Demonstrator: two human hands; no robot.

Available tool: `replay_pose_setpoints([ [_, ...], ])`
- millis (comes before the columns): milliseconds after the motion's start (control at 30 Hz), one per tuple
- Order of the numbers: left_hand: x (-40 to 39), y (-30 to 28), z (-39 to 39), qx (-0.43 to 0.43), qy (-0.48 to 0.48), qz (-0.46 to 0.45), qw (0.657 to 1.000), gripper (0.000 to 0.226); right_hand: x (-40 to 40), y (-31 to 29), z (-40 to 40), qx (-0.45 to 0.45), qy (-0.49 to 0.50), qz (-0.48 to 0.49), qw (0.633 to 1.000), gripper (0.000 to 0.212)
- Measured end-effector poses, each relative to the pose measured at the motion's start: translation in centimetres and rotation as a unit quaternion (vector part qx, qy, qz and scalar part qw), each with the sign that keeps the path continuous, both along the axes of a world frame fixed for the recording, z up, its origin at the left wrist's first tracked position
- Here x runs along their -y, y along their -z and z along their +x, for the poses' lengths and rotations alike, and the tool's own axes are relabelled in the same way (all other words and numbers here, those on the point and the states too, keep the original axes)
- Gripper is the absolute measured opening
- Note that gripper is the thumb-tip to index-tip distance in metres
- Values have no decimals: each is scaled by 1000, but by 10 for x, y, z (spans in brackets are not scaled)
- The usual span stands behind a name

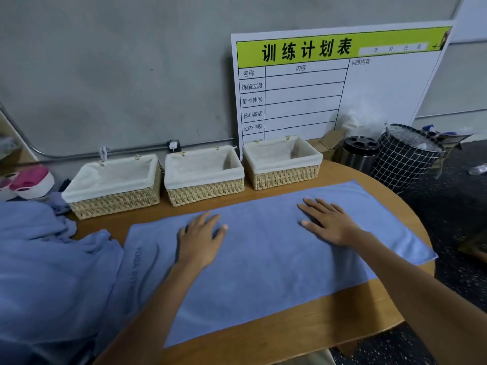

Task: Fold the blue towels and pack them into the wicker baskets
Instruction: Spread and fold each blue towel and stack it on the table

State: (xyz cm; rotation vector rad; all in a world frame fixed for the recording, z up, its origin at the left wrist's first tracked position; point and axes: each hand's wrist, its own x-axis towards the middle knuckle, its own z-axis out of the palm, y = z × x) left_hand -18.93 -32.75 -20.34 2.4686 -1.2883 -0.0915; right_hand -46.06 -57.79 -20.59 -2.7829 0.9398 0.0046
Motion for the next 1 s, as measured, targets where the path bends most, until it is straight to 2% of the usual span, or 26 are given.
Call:
replay_pose_setpoints([
  [100, -2, -7, 50, 49, -28, -63, 996, 37, 12, -12, 12, 69, 11, -37, 997, 91],
  [167, -6, -5, 84, 50, -51, -60, 996, 32, 31, -18, 28, 133, 25, -48, 990, 67],
  [233, -9, 4, 104, 55, -52, -66, 995, 25, 52, -18, 46, 154, 18, -54, 986, 44],
  [333, -10, 17, 108, 64, -53, -114, 990, 7, 70, 1, 67, 170, -29, -60, 983, 29],
  [433, -8, 19, 108, 66, -34, -131, 989, 8, 71, 11, 74, 227, -48, -52, 971, 3],
  [567, -10, 14, 107, 48, -1, -180, 983, 13, 74, 8, 71, 253, -66, -51, 964, 15],
  [667, -13, 8, 105, 38, 32, -211, 976, 9, 74, 4, 67, 269, -63, -52, 960, 15],
  [800, -18, 5, 105, 64, 59, -211, 974, 13, 75, -2, 58, 272, -74, -72, 957, 10],
  [900, -23, 12, 102, 42, 65, -189, 979, 10, 74, 5, 50, 279, -77, -83, 954, 2],
  [1000, -22, 14, 104, 39, 63, -178, 981, 11, 75, 13, 49, 275, -71, -81, 955, 4],
])
